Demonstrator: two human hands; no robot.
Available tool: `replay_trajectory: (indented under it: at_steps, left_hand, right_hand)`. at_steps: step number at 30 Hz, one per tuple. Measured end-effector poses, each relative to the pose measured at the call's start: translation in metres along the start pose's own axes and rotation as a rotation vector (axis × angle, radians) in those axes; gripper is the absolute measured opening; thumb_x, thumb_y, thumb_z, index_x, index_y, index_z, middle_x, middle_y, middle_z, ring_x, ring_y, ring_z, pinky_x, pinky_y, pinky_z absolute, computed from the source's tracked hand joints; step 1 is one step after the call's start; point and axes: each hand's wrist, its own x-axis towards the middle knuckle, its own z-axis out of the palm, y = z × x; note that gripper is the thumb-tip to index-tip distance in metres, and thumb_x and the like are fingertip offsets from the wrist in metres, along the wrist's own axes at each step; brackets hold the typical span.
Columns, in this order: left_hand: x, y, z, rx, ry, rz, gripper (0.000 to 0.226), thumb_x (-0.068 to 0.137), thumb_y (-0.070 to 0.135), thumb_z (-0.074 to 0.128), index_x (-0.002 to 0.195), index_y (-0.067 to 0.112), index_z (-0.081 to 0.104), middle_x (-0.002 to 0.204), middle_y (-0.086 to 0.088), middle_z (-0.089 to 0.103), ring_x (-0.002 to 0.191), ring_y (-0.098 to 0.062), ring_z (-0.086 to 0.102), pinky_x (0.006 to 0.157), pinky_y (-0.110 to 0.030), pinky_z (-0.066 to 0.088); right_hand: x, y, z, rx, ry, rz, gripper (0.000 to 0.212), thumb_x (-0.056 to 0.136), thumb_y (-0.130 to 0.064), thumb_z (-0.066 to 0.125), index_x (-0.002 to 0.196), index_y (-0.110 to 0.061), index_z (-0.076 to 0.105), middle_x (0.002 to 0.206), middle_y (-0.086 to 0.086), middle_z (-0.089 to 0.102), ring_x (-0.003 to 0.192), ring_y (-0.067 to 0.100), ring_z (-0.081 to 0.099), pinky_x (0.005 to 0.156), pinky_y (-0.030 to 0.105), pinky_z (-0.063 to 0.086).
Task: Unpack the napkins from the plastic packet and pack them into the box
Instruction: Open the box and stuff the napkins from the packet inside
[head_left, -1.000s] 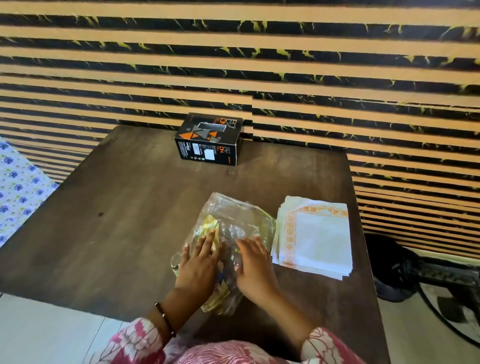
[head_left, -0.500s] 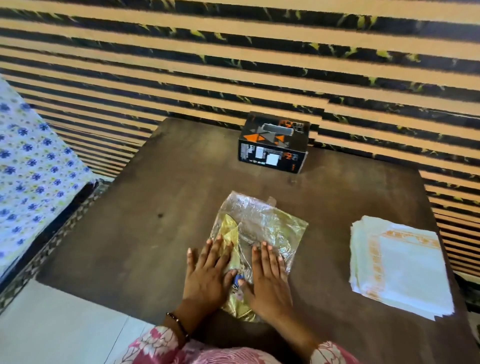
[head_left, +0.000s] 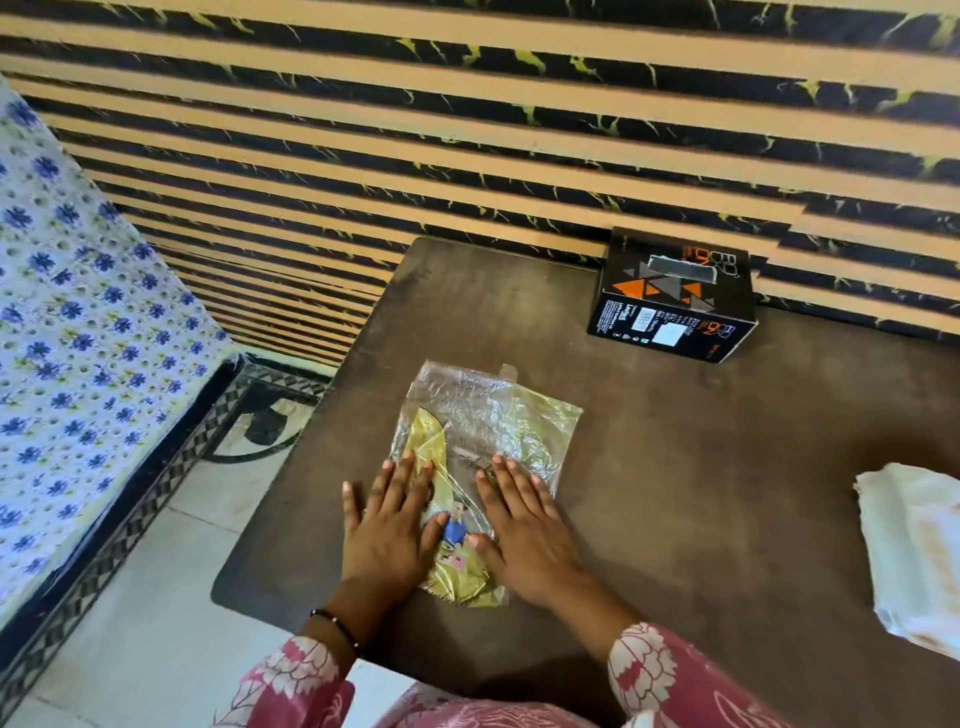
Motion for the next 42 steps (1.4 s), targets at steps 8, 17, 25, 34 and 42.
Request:
replay_trajectory:
  at_steps: [8,17,25,34,42]
  left_hand:
    - [0.005,-0.035,-0.008,-0.024,-0.016,-0.003,0.070,0.083,0.067,0.002,0.146,0.036,0.010,0.158,0.006,0.009,0.143,-0.013,-0.004,0.113,-0.056,-0.010]
    - [0.025,-0.005,-0.042,0.014,-0.080,-0.061,0.085,0.075,0.061,0.007,0.140,0.012,0.033,0.148,-0.019,0.030,0.140,-0.040,0.020,0.111,-0.062,0.005]
    - [0.083,0.105,-0.062,-0.430,0.037,0.191,0.060,0.085,0.042,0.046,0.133,0.006,0.037,0.129,-0.015,0.042,0.120,-0.031,0.040,0.103,-0.039,0.034]
    - [0.196,0.205,-0.076,-0.830,-0.162,0.030,0.062,0.090,0.024,0.056,0.142,0.010,0.024,0.145,-0.011,0.033,0.132,-0.024,0.039,0.109,-0.035,0.032]
    - [0.229,0.233,-0.067,-0.713,-0.110,0.168,0.059,0.084,0.013,0.059,0.135,0.018,0.030,0.132,-0.002,0.044,0.123,-0.016,0.041,0.095,-0.021,0.030]
  right_hand:
    - [0.005,-0.014,0.002,0.002,-0.013,0.023,0.068,0.091,-0.059,0.015,0.144,-0.019,0.026,0.152,0.005,0.030,0.142,0.021,0.016,0.110,0.037,0.002]
    - [0.015,0.023,-0.040,0.302,0.225,-0.107,0.042,0.087,-0.038,0.037,0.117,-0.021,0.063,0.127,-0.001,0.062,0.133,0.020,0.040,0.114,0.045,0.025]
    - [0.002,0.120,-0.095,0.534,0.482,0.280,0.023,0.087,-0.006,0.054,0.101,-0.013,0.071,0.113,0.004,0.069,0.126,0.021,0.049,0.102,0.030,0.038]
    - [0.025,0.223,-0.145,0.968,0.583,0.888,0.043,0.092,-0.019,0.051,0.134,-0.018,0.047,0.127,0.010,0.060,0.105,0.025,0.058,0.083,0.029,0.041]
    - [0.057,0.262,-0.145,1.290,0.563,0.820,0.047,0.090,-0.013,0.054,0.136,-0.020,0.045,0.128,0.001,0.060,0.109,0.014,0.059,0.094,0.038,0.049]
